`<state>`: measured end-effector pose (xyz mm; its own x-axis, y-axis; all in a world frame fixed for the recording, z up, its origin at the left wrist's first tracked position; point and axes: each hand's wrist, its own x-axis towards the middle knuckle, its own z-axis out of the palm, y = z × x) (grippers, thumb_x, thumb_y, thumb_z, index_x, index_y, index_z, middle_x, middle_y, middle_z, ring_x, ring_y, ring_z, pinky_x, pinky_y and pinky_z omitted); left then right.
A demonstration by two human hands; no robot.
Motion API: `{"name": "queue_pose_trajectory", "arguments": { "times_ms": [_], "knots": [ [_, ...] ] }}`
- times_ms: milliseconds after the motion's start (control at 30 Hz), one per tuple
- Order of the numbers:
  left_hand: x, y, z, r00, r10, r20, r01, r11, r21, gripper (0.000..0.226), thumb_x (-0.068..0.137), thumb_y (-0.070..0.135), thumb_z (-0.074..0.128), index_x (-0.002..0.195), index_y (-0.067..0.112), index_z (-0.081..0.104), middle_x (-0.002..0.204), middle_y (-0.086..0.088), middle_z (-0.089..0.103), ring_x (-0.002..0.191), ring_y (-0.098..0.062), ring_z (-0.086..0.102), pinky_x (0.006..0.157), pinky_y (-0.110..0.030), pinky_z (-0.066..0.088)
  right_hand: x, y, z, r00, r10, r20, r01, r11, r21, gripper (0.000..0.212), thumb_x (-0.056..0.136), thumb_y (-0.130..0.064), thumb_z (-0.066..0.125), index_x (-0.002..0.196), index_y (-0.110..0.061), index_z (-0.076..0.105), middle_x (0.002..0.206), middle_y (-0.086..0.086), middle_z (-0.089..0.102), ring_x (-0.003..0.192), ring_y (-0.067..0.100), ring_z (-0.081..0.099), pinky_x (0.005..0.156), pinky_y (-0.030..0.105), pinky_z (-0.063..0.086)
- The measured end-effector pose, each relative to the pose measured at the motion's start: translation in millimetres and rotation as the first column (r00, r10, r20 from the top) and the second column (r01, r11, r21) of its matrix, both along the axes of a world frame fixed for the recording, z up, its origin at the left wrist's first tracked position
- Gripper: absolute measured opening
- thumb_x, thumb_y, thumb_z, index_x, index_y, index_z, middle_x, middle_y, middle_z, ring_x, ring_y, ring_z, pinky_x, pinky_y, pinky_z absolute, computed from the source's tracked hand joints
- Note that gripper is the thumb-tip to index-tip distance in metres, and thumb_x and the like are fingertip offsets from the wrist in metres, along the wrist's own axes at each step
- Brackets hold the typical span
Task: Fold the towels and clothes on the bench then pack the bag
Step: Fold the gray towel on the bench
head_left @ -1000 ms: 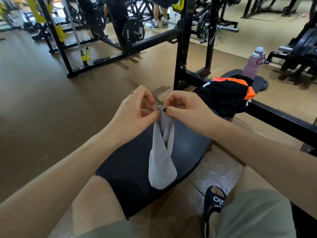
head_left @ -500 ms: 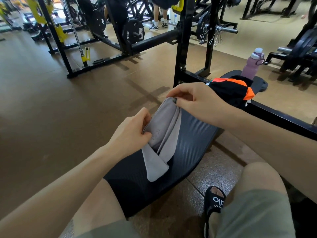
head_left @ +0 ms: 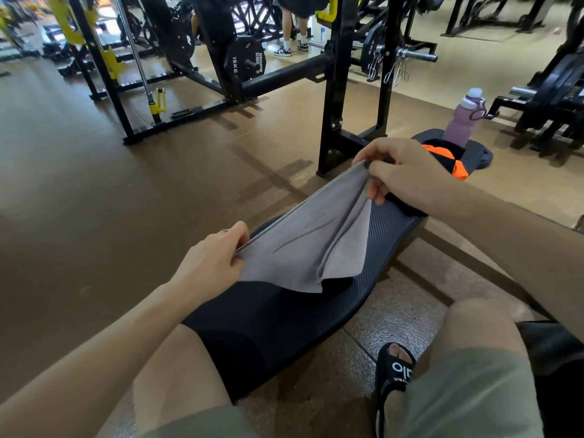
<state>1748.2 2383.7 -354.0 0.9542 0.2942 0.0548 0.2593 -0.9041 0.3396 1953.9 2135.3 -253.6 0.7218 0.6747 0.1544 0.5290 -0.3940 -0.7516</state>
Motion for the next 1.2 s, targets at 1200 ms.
{"name": "queue_pose_trajectory", "arguments": {
  "times_ms": [1200],
  "knots": [
    [-9.3,59.6,23.2,0.945,-0.318,-0.078,0.291,0.707,0.644,0.056,0.068,-0.018,0.052,0.115,0.01,0.045,0.103,-0.008,0.044,0.075,-0.024,0.053,0.056,-0.037,0.055,7.4,-43.3,-18.6,0.842,0.415,0.343,-0.271,0.877,-0.396,0.03,0.094,-0.003,0.046,0.106,-0.03,0.053,0.097,-0.01,0.056,0.068,0.008,0.066,0.061,0.023,0.052]
  ]
}}
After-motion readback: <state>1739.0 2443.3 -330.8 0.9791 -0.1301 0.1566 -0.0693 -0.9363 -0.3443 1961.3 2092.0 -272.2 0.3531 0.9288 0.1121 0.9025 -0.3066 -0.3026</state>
